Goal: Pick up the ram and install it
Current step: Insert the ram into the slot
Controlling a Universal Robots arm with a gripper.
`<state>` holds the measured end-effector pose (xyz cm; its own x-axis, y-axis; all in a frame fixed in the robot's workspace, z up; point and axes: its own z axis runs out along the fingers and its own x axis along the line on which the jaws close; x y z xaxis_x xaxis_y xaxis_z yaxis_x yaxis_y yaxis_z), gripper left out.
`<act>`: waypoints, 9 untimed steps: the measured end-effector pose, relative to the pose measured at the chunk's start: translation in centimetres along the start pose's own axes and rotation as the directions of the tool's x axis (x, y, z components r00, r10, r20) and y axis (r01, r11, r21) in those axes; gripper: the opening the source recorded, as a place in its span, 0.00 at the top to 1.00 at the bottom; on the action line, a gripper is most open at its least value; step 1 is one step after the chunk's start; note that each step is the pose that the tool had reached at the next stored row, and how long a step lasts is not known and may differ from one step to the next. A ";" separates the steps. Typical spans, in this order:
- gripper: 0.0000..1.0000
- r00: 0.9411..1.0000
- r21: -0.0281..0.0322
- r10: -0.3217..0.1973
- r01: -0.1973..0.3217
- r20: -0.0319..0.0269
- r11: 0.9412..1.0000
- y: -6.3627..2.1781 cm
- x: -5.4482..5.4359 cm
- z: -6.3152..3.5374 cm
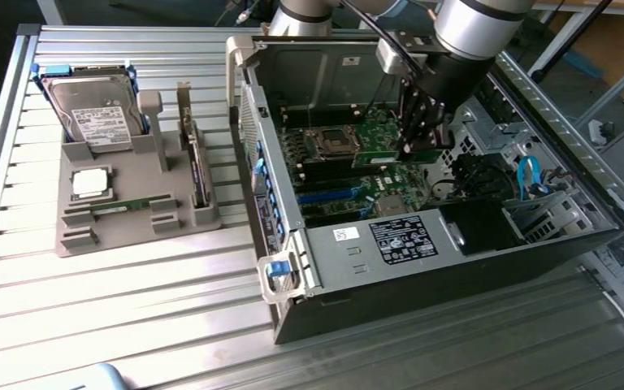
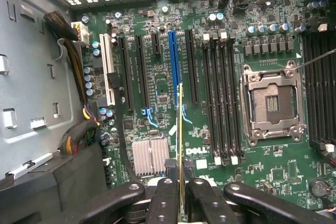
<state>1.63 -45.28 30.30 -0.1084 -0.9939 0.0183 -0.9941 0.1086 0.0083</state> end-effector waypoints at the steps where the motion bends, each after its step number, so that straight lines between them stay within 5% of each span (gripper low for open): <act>1: 0.86 1.000 0.000 0.000 0.000 0.000 1.000 0.00 0.0 0.04; 9: 0.86 1.000 0.000 0.000 0.000 0.000 1.000 0.00 0.0 0.34</act>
<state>1.62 -45.28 29.97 -0.1084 -0.9939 0.0183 -0.9941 0.1086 0.0083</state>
